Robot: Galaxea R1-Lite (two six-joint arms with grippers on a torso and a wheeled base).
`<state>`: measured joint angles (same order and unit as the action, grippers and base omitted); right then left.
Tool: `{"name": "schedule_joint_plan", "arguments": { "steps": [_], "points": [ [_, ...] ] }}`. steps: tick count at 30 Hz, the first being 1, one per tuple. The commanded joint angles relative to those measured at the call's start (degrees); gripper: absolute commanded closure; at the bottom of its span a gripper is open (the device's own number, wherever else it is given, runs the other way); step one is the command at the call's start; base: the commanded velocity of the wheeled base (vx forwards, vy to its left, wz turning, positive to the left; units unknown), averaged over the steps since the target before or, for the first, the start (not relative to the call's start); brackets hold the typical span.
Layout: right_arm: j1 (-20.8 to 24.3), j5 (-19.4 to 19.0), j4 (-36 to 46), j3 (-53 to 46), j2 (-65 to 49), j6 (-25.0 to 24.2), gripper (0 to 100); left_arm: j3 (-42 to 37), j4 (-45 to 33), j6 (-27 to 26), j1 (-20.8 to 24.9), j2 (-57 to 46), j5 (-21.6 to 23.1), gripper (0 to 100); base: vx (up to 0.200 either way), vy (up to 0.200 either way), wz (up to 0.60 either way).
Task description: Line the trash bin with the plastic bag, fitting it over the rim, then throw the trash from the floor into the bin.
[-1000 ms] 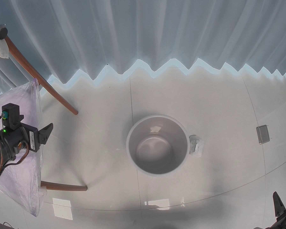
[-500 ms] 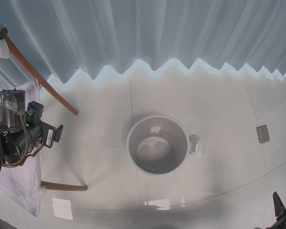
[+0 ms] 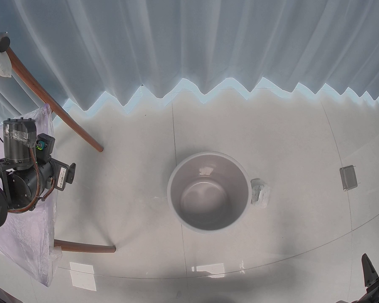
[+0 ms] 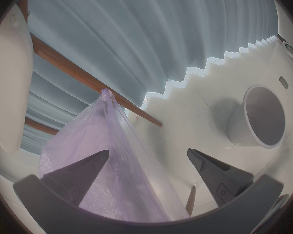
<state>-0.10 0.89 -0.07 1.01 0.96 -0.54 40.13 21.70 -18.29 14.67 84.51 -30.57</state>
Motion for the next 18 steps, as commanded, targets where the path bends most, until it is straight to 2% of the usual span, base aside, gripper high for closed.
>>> {"name": "schedule_joint_plan", "arguments": {
  "steps": [1, 4, 5, 18],
  "points": [
    [0.0, 0.0, 0.0, -1.0, -1.0, 0.0, 0, -0.4, 0.0, 0.0, -0.3, 0.0, -0.4, 0, 0.0, 0.0, 0.0],
    [0.0, 0.0, 0.0, -1.0, -1.0, 0.0, 0, -0.7, -0.1, 0.0, -0.3, -0.2, -1.2, 0, 0.0, 0.0, 0.0],
    [0.0, 0.0, 0.1, -1.0, -1.0, 0.0, 0, -1.1, 0.0, 0.1, -0.6, -0.2, -1.4, 100, 0.0, 0.0, 0.0],
    [0.0, 0.0, 0.0, -1.0, -1.0, 0.0, 0, -3.5, 0.4, 0.9, -2.5, -4.4, -1.1, 100, 0.0, 0.0, 0.0]
  ]
}}
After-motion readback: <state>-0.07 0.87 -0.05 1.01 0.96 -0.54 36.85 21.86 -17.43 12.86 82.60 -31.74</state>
